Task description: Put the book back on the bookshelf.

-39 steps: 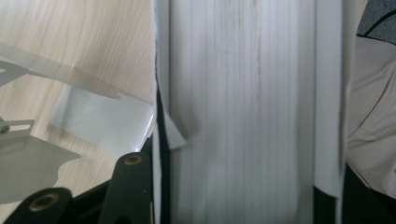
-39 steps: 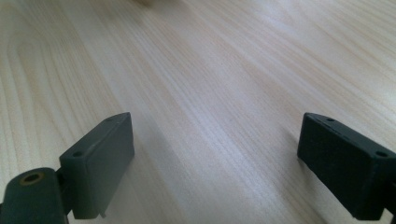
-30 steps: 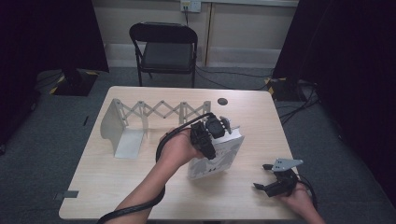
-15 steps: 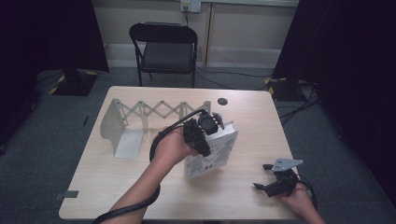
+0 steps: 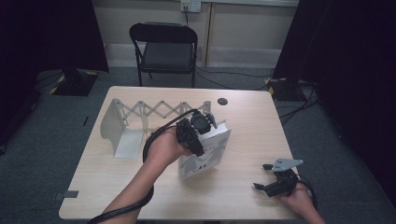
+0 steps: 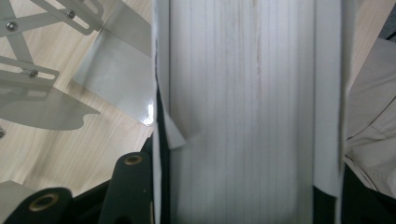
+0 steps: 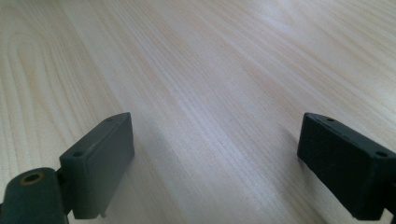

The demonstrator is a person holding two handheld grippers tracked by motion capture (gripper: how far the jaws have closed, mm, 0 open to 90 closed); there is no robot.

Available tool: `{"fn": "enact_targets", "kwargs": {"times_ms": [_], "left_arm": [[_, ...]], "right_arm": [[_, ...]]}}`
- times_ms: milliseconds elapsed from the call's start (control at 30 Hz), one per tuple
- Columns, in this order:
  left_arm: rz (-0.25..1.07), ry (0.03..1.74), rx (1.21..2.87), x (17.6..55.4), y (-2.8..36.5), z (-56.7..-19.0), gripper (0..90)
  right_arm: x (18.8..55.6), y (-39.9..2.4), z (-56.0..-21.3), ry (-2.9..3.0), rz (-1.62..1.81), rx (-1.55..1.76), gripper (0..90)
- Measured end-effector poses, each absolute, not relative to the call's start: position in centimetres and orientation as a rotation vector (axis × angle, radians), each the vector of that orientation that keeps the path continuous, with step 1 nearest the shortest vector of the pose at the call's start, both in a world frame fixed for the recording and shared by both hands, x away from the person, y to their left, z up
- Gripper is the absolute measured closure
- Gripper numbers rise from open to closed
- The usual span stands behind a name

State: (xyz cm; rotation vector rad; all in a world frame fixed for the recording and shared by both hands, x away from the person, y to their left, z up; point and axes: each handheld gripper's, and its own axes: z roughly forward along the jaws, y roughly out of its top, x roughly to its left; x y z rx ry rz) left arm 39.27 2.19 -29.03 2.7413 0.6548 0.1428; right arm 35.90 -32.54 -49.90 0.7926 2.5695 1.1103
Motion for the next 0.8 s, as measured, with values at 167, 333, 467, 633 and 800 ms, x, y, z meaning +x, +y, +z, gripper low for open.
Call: {"fn": "enact_targets", "kwargs": {"times_ms": [167, 333, 467, 633, 800], "left_arm": [[0.133, 0.673, 2.735, 39.2, 2.8, -29.0, 53.5], [0.143, 0.685, 2.736, 39.1, 3.4, -28.9, 53.5], [0.13, 0.691, 2.725, 39.2, 3.9, -28.8, 53.5], [0.125, 0.694, 2.732, 39.0, 4.4, -28.9, 53.5], [0.114, 0.718, 2.724, 39.1, 5.1, -29.0, 53.5]], "right_arm": [[35.9, -32.5, -49.9, 2.57, 1.11, 0.793, 10.2], [35.9, -32.5, -49.9, 2.57, 1.11, 0.794, 10.2], [35.9, -32.5, -49.9, 2.569, 1.11, 0.793, 10.2], [35.9, -32.5, -49.9, 2.57, 1.111, 0.794, 10.2], [35.9, -32.5, -49.9, 2.57, 1.111, 0.794, 10.2]]}}
